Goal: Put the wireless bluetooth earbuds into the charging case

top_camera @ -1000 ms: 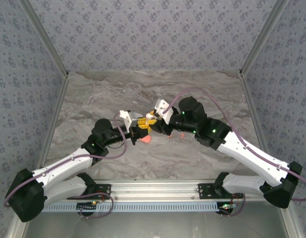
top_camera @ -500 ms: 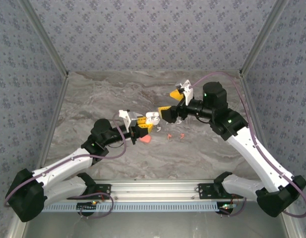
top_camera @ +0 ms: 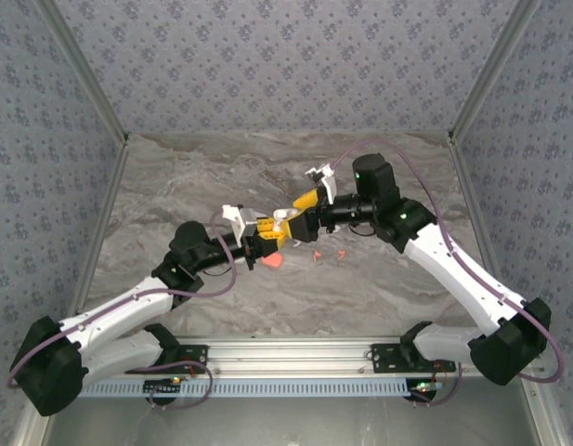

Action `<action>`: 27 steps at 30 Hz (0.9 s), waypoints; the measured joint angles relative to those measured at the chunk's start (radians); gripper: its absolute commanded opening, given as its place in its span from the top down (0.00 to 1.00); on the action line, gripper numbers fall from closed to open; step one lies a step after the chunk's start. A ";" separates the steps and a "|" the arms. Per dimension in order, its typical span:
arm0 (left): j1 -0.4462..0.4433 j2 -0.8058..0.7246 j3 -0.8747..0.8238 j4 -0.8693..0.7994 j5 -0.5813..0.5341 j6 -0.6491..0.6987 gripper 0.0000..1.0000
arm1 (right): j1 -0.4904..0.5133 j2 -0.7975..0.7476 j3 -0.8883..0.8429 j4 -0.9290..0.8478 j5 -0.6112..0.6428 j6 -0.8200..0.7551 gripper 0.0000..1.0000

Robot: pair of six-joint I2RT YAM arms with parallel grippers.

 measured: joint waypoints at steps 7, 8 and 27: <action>-0.005 0.000 0.001 0.000 0.003 0.000 1.00 | 0.017 0.003 0.008 -0.013 -0.034 -0.005 0.12; -0.005 0.000 0.001 0.000 0.004 0.000 1.00 | 0.017 0.003 0.008 -0.014 -0.032 -0.006 0.14; -0.006 0.000 0.002 -0.004 0.001 0.000 1.00 | 0.030 -0.045 -0.013 -0.029 0.002 -0.028 0.18</action>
